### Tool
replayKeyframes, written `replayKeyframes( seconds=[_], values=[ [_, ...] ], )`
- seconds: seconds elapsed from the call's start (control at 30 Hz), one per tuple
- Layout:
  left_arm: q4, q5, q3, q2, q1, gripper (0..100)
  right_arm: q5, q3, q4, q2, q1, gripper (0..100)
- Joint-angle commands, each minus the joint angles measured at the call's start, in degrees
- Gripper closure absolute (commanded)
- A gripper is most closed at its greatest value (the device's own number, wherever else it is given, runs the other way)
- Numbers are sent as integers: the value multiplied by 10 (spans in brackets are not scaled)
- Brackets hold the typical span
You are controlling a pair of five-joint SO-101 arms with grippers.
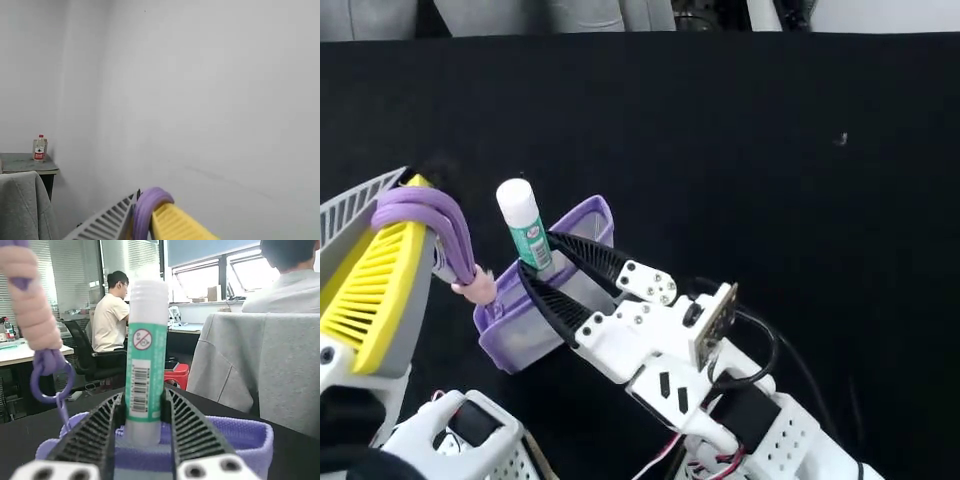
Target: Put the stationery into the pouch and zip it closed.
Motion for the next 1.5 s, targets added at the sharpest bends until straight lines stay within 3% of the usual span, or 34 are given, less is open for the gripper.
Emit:
replayKeyframes(
  seconds=[0.0,0.3,0.53,0.63,0.77,1.13,1.47],
  values=[
    [-16,5,-3,-3,-4,971,4,14,-17,6,-9,988],
    [-13,5,-3,2,-5,971,9,98,-41,5,-24,987],
    [-16,3,6,3,-5,971,139,102,33,-47,-120,987],
    [-17,4,19,2,-42,971,160,103,74,-88,-147,987],
    [-25,6,22,-2,-90,971,161,107,90,-112,-136,987],
    [-39,25,22,2,-92,971,160,155,91,-119,-22,983],
    [-40,25,22,0,-93,971,123,156,94,-119,-21,982]
  ],
)
